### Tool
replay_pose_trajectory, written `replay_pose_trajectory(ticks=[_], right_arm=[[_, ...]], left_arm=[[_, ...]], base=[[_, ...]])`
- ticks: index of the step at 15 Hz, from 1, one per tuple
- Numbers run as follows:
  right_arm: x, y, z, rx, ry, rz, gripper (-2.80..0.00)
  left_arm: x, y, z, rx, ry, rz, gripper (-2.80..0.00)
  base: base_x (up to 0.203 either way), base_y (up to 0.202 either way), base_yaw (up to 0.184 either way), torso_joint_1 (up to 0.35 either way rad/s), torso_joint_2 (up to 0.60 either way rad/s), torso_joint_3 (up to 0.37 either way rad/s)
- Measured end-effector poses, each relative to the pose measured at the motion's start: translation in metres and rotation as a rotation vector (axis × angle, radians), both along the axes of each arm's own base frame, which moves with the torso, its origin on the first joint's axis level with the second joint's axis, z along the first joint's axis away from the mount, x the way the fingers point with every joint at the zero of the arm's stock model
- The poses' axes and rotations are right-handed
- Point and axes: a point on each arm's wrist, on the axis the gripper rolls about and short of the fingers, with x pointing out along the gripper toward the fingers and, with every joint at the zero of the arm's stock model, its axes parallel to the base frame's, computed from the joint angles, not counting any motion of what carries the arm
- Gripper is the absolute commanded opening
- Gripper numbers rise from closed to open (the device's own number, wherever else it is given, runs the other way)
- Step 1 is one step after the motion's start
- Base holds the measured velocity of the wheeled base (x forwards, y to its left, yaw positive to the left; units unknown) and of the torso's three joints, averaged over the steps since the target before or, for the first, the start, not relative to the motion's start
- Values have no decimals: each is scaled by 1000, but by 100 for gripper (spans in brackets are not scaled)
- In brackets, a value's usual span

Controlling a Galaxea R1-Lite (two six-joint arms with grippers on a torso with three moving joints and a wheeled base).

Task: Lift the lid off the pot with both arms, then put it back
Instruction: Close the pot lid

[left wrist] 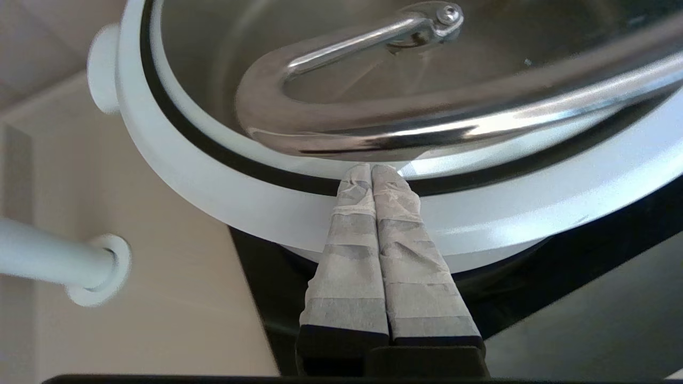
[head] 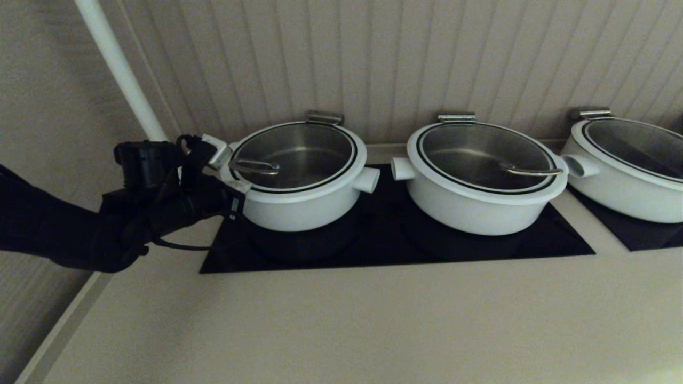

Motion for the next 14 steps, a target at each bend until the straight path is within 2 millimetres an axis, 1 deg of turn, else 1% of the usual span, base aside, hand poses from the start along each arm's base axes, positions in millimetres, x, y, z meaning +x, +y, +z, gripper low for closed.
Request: replay_pose_trajectory(ticks=[6,14], right_arm=[[0,0,0,0,0,0,-280],[0,0,0,0,0,1,-280]], left_arm=[[-2,0,-10,60,15,-18,-280],[-5,1,-15,108,20,-32,-280]], base=[[0,0,0,0,0,0],[0,0,0,0,0,0]])
